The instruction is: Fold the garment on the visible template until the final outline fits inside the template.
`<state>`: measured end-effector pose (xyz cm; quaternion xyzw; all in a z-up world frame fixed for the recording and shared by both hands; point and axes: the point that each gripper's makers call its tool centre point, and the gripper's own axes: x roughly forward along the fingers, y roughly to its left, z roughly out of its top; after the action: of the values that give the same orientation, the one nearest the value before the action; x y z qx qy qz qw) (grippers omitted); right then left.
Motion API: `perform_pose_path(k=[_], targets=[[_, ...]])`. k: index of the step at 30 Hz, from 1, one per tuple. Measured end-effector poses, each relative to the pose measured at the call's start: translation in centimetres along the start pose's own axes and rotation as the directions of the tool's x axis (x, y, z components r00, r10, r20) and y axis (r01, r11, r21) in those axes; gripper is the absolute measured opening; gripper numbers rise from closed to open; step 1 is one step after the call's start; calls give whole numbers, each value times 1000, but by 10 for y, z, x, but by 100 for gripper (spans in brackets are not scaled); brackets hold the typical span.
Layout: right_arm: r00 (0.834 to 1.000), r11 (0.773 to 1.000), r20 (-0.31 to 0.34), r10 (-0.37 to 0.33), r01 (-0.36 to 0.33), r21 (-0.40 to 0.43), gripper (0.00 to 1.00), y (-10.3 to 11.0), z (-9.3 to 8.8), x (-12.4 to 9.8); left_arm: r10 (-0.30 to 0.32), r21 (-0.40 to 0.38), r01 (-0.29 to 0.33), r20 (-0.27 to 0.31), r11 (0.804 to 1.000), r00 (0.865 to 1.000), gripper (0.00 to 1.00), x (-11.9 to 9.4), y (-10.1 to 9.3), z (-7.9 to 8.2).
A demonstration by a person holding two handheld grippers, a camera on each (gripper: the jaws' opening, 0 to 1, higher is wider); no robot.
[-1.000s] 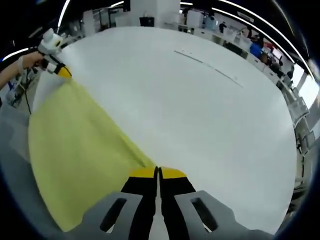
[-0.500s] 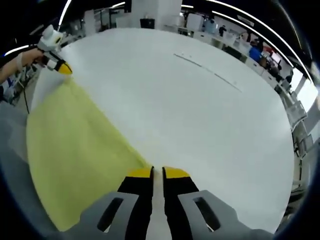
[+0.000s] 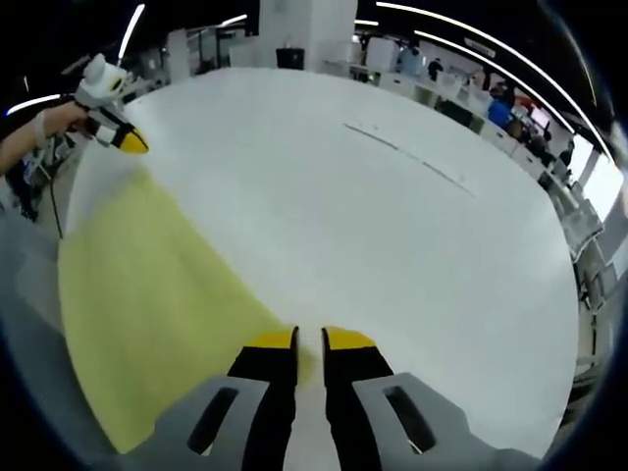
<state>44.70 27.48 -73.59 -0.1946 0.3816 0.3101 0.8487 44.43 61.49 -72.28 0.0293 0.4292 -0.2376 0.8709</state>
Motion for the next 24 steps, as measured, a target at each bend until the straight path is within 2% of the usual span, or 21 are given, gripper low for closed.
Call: perform_pose_path(k=[5,9,15,18,24], targets=[[999,1000,36,-3,2,16,11,2,10,-6,1,31,-3,44,1000,999,1,-11,-8,13],[998,1000,58,-6,6,1,12,7,17,-13,-3,57,-1,54,998,999,1,-17,-13,19],[996,999,83,-15,18,-29,15,15,27,-25,-3,92,-6,102,996,995,4,-29,-23,33],[996,998,84,-22,27,-54,17,16,29,-29,-9,107,-3,118,994,993,5,-32,-28,35],[994,998,107,-16,22,-51,24,21,33,-35,-15,158,-5,128,987,992,12,-39,-36,34]])
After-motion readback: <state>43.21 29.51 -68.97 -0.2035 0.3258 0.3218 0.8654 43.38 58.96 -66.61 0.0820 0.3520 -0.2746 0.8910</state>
